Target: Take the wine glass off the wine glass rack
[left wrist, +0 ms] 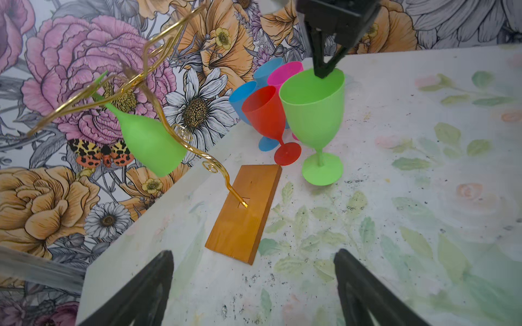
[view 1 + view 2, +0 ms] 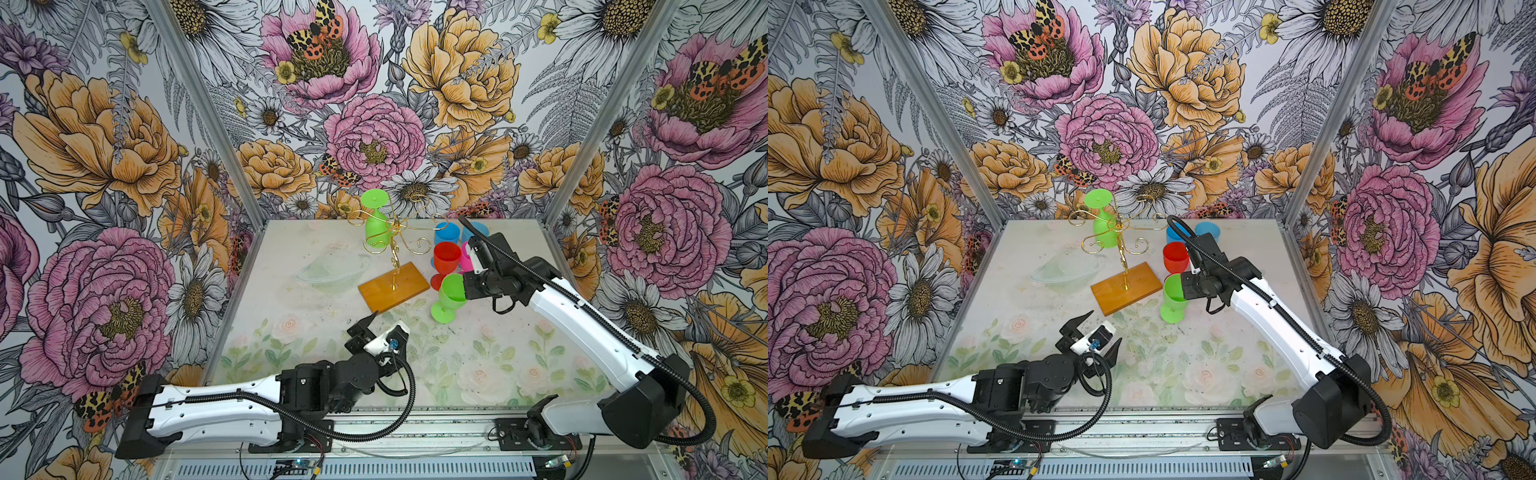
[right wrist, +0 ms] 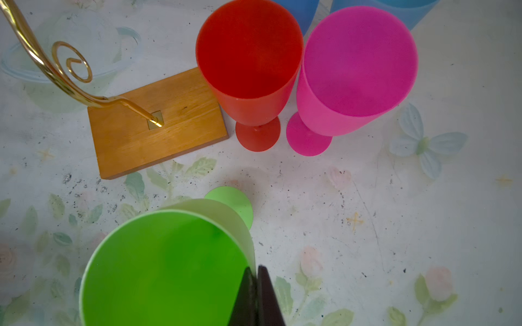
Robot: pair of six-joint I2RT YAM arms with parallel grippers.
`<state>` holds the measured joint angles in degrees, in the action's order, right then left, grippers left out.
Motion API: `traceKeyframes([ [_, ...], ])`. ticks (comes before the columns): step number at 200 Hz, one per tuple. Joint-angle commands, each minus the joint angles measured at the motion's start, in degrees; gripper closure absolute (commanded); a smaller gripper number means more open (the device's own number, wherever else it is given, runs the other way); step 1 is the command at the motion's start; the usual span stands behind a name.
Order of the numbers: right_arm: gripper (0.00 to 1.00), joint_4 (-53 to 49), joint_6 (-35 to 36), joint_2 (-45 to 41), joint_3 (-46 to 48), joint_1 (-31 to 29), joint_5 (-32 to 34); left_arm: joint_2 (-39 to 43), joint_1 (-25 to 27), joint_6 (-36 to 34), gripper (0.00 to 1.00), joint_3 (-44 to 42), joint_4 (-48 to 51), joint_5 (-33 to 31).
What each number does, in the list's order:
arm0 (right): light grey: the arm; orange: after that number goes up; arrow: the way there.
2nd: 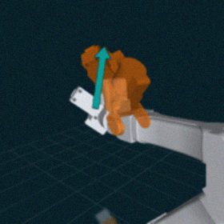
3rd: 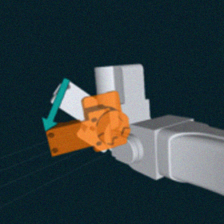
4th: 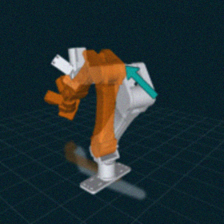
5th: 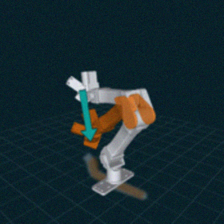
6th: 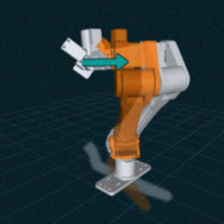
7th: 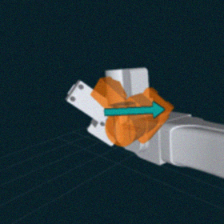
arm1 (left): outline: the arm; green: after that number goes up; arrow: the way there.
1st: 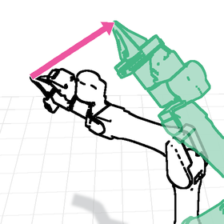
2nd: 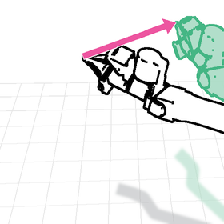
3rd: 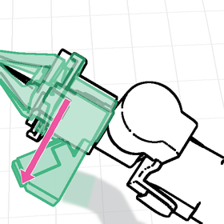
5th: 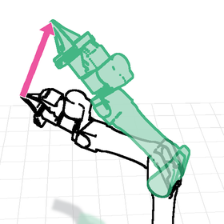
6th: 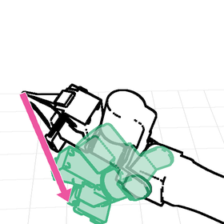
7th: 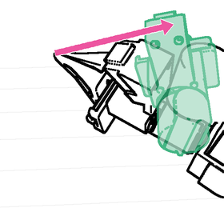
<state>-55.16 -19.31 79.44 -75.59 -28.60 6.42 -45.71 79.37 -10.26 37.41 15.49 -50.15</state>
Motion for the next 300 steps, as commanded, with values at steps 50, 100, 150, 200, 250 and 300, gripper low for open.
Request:
traceKeyframes([
  [50, 1.00, -0.52, 2.70, 6.85, -4.79, -0.58, 4.43, 11.92, -13.54, 16.53, 0.10, -1.84, 2.98, 12.66],
  [100, 1.00, 0.64, 2.62, 10.48, -7.28, -0.59, 2.77, 8.98, -16.81, 18.81, 0.09, -0.49, 5.04, 15.78],
  [150, 1.00, 2.37, 2.18, 12.90, -8.55, -0.47, 0.62, 8.87, -17.83, 19.55, 0.08, 0.10, 6.09, 16.07],
  [200, 1.00, 4.12, 1.77, 14.27, -8.43, 0.09, -1.49, 10.15, -19.26, 20.26, 0.08, 0.03, 7.54, 17.53],
  [250, 1.00, 5.13, 1.62, 14.60, -8.17, 1.58, -2.30, 10.74, -19.92, 20.54, 0.08, 0.25, 8.37, 18.46],
  [300, 0.98, 6.11, 1.59, 14.83, -7.57, 2.47, -3.19, 10.87, -21.04, 19.73, 0.08, 1.25, 8.74, 20.19],
])
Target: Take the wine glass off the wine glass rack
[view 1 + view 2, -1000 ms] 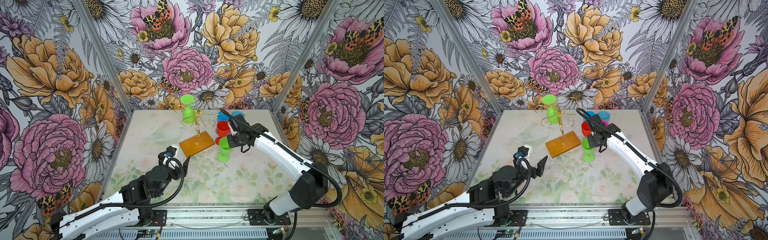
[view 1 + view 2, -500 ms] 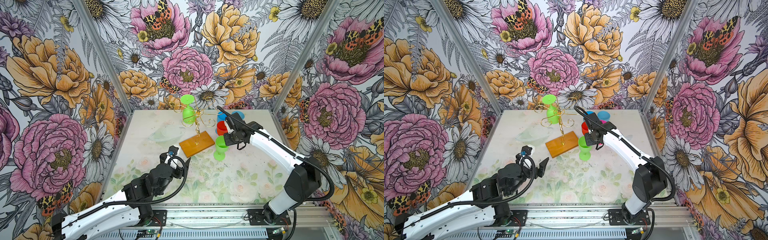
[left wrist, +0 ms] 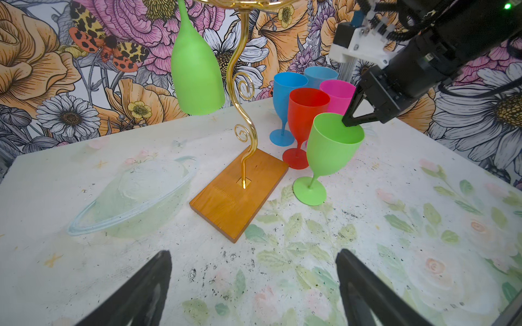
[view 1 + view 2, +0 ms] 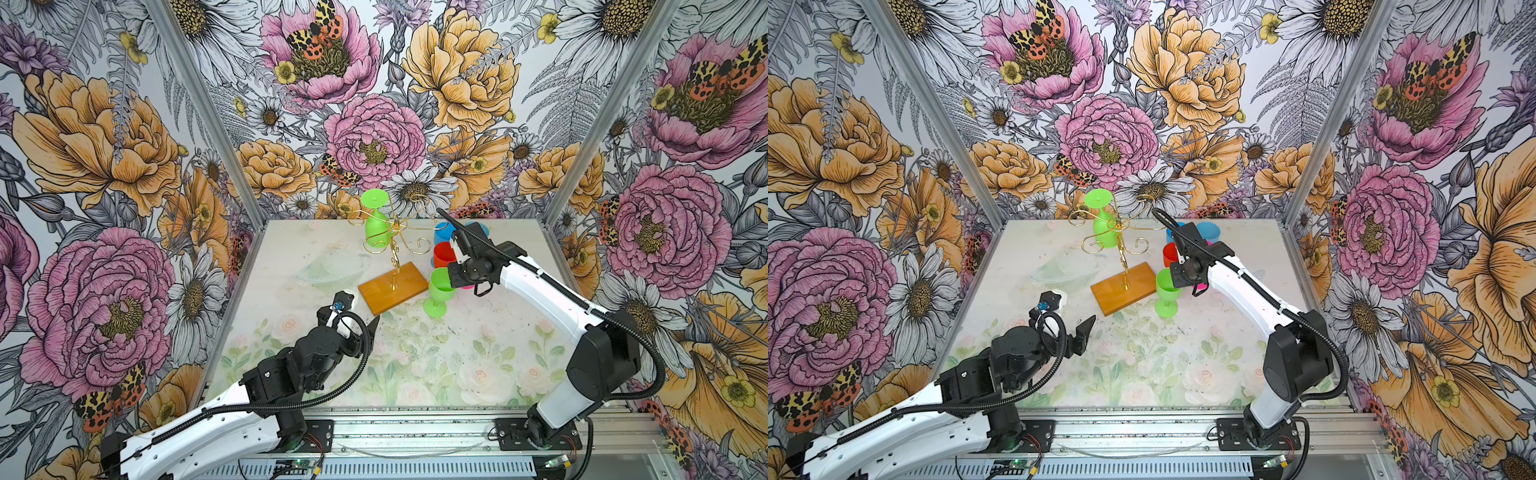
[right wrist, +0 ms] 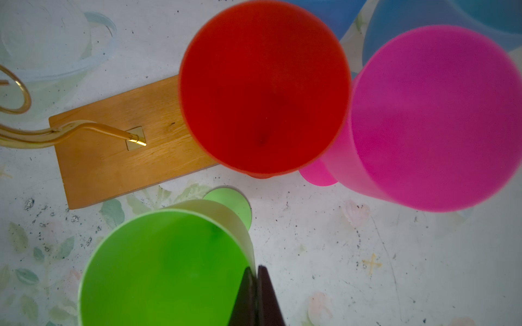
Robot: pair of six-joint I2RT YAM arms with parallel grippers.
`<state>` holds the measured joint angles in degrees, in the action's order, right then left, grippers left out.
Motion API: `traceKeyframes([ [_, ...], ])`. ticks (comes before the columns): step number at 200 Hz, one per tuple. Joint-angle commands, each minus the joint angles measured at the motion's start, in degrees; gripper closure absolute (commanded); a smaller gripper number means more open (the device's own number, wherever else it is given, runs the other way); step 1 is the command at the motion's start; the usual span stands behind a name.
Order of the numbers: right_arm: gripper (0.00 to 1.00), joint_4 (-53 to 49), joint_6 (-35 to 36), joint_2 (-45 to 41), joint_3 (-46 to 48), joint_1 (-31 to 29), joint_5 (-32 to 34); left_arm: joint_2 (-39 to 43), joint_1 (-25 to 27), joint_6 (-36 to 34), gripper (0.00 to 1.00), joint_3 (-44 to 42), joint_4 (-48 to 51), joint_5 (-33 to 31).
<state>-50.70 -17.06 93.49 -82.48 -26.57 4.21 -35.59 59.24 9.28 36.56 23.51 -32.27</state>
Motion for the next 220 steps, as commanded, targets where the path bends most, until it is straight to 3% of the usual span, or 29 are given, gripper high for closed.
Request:
traceKeyframes([
  [1, 0.98, 1.70, -0.63, 0.75, -0.68, 0.45, -0.97, 0.77, -0.99, 0.16, 0.08, 2.15, 0.74, 2.40],
  [76, 0.80, 2.44, -0.96, -1.74, -0.55, 0.53, -5.94, -0.86, -7.76, 0.29, 0.03, 6.70, 1.46, 9.30],
  [105, 0.69, 2.40, -0.87, -4.34, -0.36, 0.52, -6.54, -3.19, -12.10, -0.20, 0.01, 9.98, 1.98, 16.30],
  [156, 0.45, 3.58, -2.09, -10.78, 3.29, 0.71, -8.09, -8.39, -25.54, 3.03, 0.01, 17.39, 4.13, 23.10],
  [191, 0.32, 8.56, -2.45, -18.35, 10.20, 1.05, -12.28, -17.24, -42.35, 8.73, 0.01, 25.71, 6.95, 42.56],
  [220, 0.27, 11.70, -2.55, -24.52, 14.98, 1.62, -15.32, -24.56, -48.35, 9.67, 0.01, 32.21, 6.29, 52.48],
])
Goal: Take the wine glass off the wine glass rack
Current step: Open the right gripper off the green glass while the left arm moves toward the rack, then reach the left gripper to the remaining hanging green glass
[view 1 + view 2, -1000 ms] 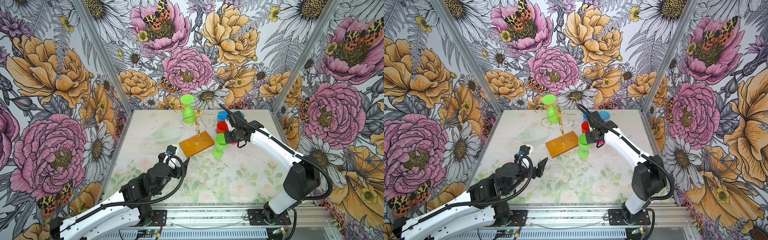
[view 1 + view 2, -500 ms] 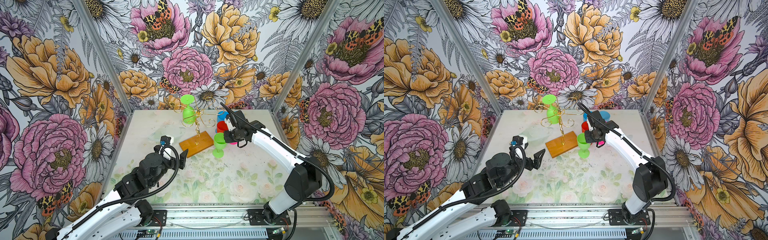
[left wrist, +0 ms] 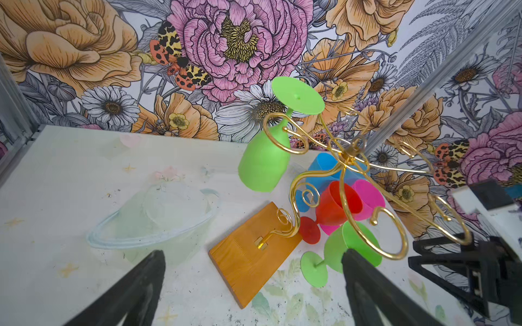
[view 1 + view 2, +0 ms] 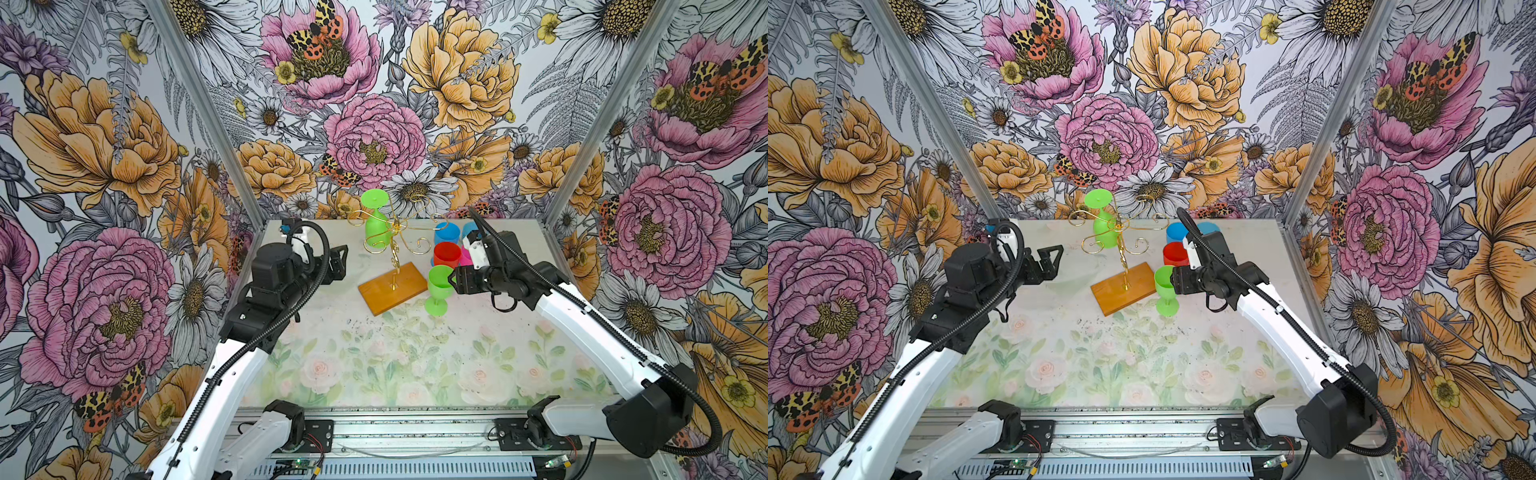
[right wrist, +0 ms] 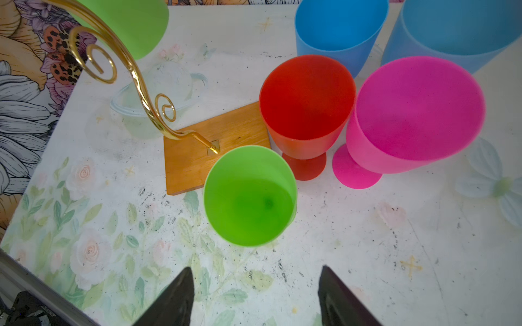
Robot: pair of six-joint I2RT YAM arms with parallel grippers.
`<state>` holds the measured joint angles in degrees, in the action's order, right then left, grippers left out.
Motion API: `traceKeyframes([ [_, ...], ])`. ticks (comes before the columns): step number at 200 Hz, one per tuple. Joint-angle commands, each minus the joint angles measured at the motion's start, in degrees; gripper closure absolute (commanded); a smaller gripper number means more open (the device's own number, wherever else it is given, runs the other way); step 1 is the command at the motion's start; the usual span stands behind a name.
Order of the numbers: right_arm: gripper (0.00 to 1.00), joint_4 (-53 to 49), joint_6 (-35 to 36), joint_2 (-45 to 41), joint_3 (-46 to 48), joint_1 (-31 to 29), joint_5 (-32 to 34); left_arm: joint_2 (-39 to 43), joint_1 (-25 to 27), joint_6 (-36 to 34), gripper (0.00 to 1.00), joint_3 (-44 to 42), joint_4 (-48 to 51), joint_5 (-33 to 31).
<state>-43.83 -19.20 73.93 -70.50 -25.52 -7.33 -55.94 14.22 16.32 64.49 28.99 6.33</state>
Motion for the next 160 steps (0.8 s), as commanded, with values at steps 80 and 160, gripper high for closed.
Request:
traceKeyframes([
  [80, 0.26, 8.41, -0.69, -13.70, 10.29, 1.98, -7.22, -22.95, -12.21, 7.88, 0.08, 21.55, -1.61, 32.04],
  [160, 0.26, 11.02, -1.19, -15.34, 12.71, 2.57, -9.22, -34.54, -11.77, 13.60, 0.28, 29.95, -1.72, 40.95],
])
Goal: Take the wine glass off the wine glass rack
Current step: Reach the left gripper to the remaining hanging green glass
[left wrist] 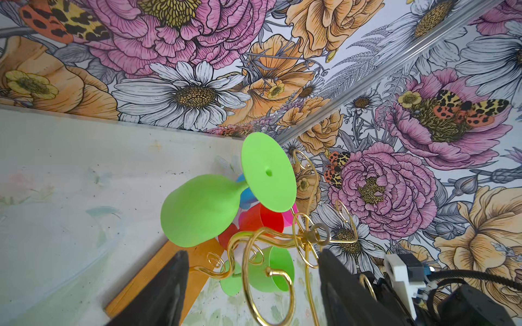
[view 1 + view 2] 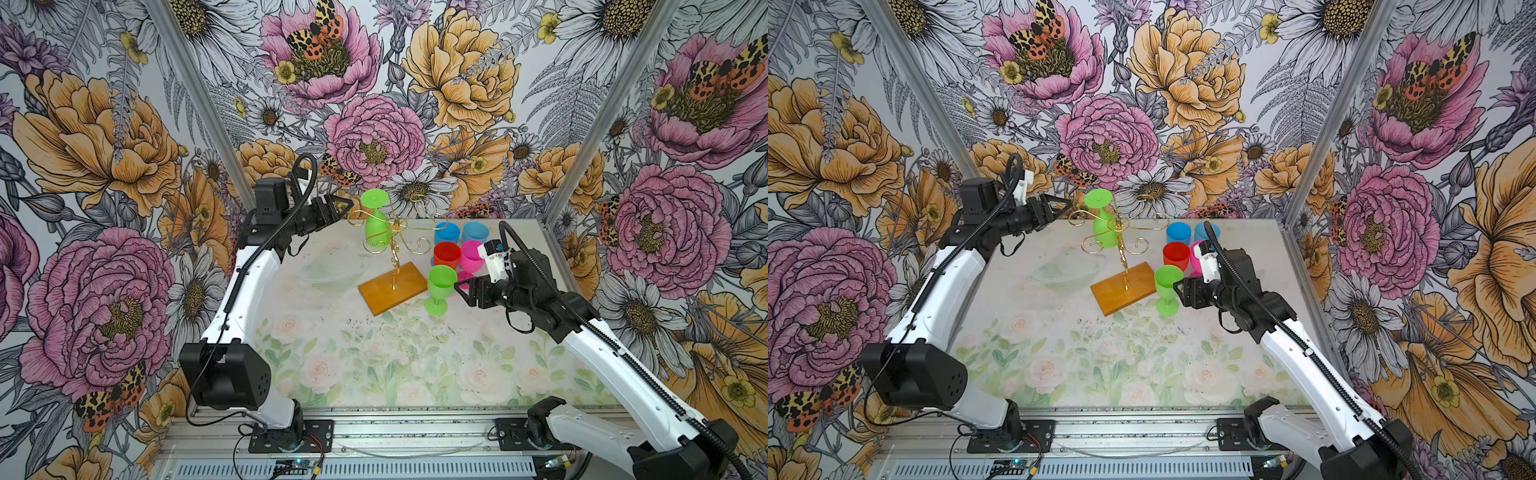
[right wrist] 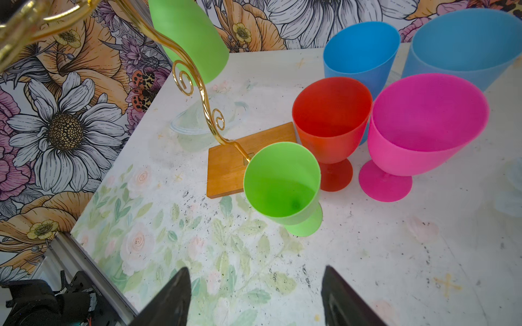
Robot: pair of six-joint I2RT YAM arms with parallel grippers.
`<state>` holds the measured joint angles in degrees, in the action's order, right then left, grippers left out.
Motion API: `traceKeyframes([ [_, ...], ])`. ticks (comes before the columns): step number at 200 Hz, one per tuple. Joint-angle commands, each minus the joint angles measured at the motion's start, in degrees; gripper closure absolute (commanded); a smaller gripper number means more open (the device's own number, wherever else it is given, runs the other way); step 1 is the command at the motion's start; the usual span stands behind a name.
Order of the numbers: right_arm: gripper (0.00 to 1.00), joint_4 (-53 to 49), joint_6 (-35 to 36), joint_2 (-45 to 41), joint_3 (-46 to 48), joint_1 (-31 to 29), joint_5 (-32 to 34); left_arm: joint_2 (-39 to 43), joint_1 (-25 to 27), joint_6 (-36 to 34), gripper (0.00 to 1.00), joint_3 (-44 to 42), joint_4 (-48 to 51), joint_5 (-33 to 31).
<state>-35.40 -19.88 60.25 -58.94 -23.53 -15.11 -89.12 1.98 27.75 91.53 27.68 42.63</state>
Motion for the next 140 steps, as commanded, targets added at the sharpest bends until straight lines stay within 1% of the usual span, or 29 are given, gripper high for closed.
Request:
traceKeyframes([
  [1, 0.26, 2.64, -0.60, -1.73, 1.21, 0.59, -1.47, -1.47, 0.52, 2.24, 0.28, 2.98, -0.42, 4.69],
  [51, 0.26, 4.97, -1.24, -3.47, 3.83, 0.67, -2.53, -5.09, 2.65, 4.30, 0.31, 6.49, -0.43, 5.15],
  [71, 0.26, 5.20, -1.18, -3.65, 4.18, 0.75, -2.73, -6.70, 3.18, 5.49, 0.34, 7.90, -0.39, 5.13],
  [88, 0.26, 5.31, -1.02, -3.65, 4.19, 0.85, -2.73, -7.87, 3.30, 6.37, 0.35, 8.75, -0.43, 4.74],
  [114, 0.26, 5.67, -0.92, -3.89, 4.33, 0.89, -3.03, -9.98, 3.40, 7.83, 0.38, 10.34, -0.41, 5.87],
  [140, 0.26, 5.91, -0.69, -4.25, 4.83, 1.19, -2.90, -11.06, 3.41, 9.06, 0.40, 11.28, -0.44, 5.19],
])
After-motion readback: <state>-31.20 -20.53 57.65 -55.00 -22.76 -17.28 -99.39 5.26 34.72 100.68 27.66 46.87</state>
